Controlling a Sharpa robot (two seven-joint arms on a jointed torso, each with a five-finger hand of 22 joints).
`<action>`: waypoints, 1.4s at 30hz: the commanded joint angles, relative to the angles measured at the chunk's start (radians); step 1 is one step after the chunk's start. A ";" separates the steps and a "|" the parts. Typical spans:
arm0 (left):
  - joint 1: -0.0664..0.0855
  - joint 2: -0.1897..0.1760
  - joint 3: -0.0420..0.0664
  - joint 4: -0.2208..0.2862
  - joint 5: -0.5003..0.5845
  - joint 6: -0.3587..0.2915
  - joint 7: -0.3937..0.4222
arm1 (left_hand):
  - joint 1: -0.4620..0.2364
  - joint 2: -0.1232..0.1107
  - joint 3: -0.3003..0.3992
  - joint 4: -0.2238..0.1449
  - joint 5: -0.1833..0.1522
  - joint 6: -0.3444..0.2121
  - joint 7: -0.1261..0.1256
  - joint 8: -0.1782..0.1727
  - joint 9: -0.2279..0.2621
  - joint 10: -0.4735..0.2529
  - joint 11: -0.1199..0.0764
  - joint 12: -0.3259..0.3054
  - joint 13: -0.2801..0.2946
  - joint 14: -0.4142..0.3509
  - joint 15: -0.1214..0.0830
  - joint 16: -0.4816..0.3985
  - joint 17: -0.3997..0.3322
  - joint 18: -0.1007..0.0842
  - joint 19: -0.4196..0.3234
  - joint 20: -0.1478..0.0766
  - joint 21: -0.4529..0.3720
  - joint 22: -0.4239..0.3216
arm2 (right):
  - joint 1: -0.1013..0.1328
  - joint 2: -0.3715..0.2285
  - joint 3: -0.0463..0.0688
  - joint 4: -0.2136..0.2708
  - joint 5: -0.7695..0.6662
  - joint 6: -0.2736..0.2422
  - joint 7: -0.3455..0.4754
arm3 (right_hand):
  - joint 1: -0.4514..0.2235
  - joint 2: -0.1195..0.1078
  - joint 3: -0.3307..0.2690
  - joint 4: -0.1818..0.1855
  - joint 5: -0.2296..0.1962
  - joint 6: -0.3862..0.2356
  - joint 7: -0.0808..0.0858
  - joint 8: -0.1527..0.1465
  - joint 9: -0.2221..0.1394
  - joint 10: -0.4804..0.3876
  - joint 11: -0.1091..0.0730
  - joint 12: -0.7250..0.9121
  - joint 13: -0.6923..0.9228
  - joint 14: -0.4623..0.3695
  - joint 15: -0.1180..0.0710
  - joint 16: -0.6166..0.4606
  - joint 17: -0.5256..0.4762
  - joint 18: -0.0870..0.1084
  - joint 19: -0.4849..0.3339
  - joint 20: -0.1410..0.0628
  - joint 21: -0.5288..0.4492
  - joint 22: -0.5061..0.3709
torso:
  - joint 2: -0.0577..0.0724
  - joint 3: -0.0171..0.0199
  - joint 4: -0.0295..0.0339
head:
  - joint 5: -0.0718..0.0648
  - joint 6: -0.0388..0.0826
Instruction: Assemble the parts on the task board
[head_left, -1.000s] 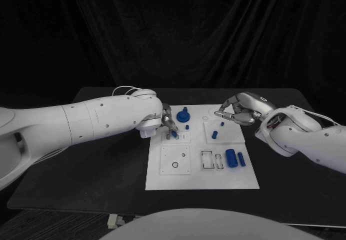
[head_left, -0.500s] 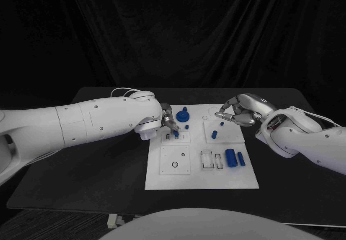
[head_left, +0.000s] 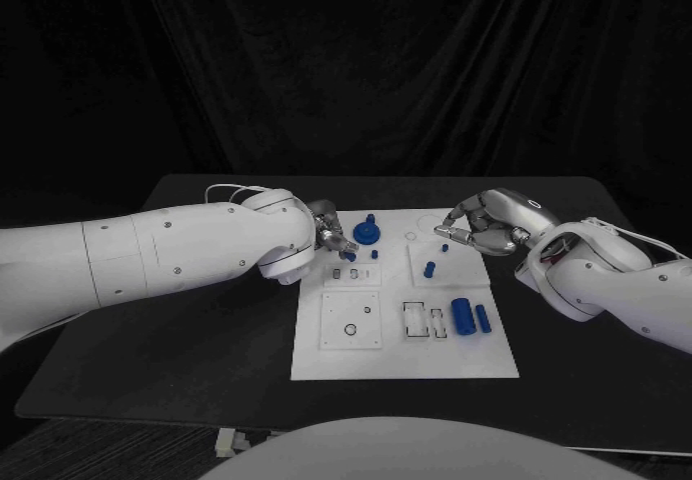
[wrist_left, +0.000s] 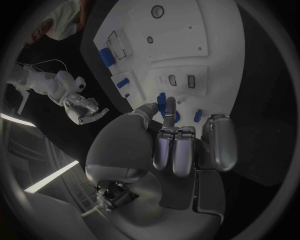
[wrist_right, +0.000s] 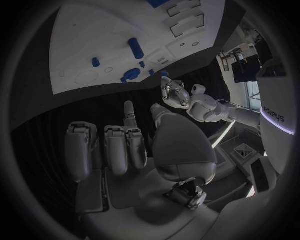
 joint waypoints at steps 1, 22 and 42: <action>-0.006 -0.015 0.001 0.025 -0.066 -0.161 0.039 | 0.005 -0.004 0.184 -0.187 -0.005 0.000 -0.004 0.003 0.001 0.090 -0.006 -0.006 0.239 0.100 -0.006 -0.003 0.252 -0.001 0.024 -0.007 -0.003 0.181 | -0.007 -0.005 0.001 0.007 -0.007 -0.046 -0.012 | 0.013 0.001 0.002 -0.005 0.004 -0.006 0.002 0.006 0.001 0.104 0.008 0.003 0.263 0.086 0.008 -0.005 0.190 0.008 0.056 0.004 -0.005 0.231 | 0.000 0.0002 -0.0005 | 0.001 0.000; -0.070 -0.030 0.000 0.060 -0.085 -0.207 0.022 | 0.013 -0.010 0.165 -0.170 -0.080 -0.017 -0.005 0.005 0.016 0.084 -0.005 -0.021 0.226 0.098 -0.005 -0.012 0.243 0.000 0.022 -0.006 -0.016 0.179 | -0.023 -0.013 0.000 0.024 -0.009 -0.069 -0.008 | 0.028 -0.003 0.003 -0.004 0.018 -0.009 0.002 0.010 0.001 0.104 0.008 0.003 0.263 0.087 0.009 -0.004 0.192 0.009 0.056 0.004 -0.006 0.230 | 0.001 0.0001 0.0002 | 0.002 0.000; -0.103 -0.014 0.000 0.049 -0.146 -0.152 0.000 | 0.020 -0.009 0.152 -0.161 -0.106 -0.021 -0.007 0.010 0.026 0.081 -0.007 -0.027 0.221 0.097 -0.006 -0.014 0.240 0.001 0.021 -0.007 -0.022 0.177 | -0.037 -0.011 0.000 0.024 -0.010 -0.063 -0.009 | 0.029 -0.003 0.003 -0.004 0.021 -0.009 0.002 0.011 0.001 0.104 0.008 0.003 0.263 0.087 0.009 -0.005 0.190 0.009 0.056 0.004 -0.006 0.230 | 0.001 -0.0004 0.0008 | 0.004 0.000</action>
